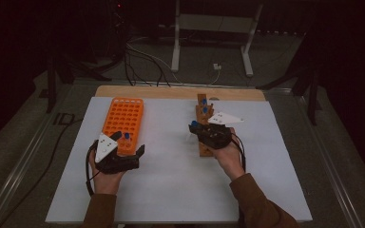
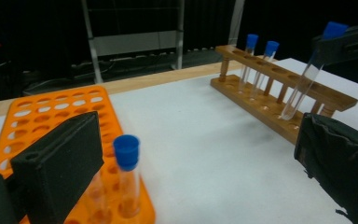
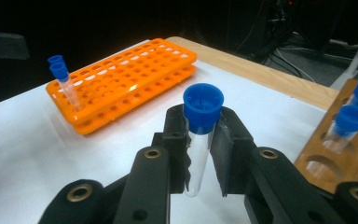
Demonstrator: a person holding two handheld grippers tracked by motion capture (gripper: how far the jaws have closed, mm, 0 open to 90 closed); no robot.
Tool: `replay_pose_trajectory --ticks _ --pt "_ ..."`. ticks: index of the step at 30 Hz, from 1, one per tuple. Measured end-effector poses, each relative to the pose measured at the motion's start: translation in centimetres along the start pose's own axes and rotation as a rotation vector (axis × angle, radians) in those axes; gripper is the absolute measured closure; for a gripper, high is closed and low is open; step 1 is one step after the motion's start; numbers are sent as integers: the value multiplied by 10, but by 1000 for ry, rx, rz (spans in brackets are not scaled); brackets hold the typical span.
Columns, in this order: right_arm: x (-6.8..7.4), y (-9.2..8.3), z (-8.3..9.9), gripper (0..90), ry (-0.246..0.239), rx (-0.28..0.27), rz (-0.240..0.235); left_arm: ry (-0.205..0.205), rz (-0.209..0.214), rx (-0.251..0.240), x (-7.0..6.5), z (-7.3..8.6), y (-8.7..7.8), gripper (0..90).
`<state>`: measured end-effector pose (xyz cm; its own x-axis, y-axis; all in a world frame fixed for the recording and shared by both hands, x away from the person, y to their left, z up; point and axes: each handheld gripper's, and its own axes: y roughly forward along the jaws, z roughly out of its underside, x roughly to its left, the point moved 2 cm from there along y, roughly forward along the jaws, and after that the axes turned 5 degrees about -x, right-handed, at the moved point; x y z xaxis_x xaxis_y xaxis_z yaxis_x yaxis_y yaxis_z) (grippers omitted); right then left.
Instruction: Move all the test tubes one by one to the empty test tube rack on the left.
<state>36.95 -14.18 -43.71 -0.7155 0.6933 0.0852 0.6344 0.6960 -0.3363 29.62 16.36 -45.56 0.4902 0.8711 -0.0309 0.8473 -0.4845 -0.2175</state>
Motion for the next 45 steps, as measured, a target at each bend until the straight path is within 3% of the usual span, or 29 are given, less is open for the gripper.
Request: replay_pose_trajectory --ticks 15,28,32,39,45 --pt "25 6 6 769 3 14 -99 33 96 43 -34 4 23 50" --pt "53 14 7 768 -5 33 -175 87 122 96 -54 9 37 89" --pt "60 16 6 768 -6 32 -192 106 143 104 -59 11 39 170" --pt "68 18 6 768 -9 32 -216 150 167 105 -66 12 40 479" --pt "70 19 6 768 -5 35 -225 163 182 98 -66 11 38 638"
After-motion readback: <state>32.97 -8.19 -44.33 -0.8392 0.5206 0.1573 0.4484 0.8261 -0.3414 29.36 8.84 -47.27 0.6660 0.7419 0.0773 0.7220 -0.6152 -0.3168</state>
